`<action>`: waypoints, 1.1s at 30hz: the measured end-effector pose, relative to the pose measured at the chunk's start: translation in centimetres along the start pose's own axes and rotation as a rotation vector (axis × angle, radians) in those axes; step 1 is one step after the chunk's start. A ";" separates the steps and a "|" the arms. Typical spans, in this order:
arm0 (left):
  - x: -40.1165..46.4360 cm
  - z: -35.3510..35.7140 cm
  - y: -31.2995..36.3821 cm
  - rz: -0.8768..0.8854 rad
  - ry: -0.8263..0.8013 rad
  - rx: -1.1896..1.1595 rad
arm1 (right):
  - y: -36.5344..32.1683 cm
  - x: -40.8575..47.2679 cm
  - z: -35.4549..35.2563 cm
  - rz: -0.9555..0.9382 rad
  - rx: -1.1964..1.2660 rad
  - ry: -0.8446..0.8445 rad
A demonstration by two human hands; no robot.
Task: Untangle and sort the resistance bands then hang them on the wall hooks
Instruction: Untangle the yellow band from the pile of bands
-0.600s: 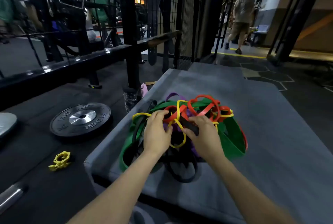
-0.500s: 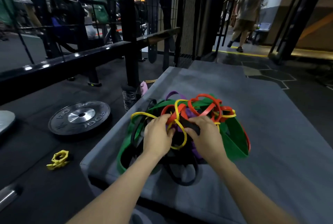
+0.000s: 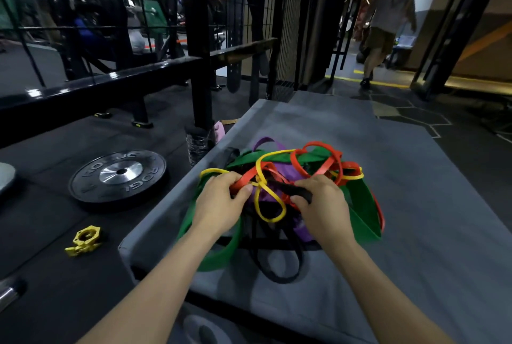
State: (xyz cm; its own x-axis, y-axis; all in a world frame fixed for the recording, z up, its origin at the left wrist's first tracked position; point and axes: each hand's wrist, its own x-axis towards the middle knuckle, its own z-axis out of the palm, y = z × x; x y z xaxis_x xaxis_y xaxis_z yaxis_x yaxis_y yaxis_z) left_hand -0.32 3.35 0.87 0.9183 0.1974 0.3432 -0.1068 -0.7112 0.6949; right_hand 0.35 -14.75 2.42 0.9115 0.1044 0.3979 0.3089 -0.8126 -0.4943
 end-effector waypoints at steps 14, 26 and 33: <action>-0.3 -0.6 -0.3 -0.079 -0.102 -0.019 | -3.2 4.8 1.8 -0.327 -0.139 -0.261; -0.1 2.2 1.3 -0.098 -0.116 -0.219 | 0.2 1.8 -1.5 -0.096 -0.190 -0.208; -0.4 4.6 2.8 -0.326 -0.123 -0.116 | 1.6 0.7 -1.9 -0.066 -0.127 -0.233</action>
State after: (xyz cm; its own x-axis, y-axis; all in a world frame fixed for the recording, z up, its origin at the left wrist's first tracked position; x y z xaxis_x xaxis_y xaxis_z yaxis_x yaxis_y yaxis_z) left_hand 0.78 -1.85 -0.26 0.9494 0.3137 0.0182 0.1631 -0.5415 0.8247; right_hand 0.95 -17.05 3.39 0.9328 0.2771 0.2305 0.3469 -0.8635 -0.3661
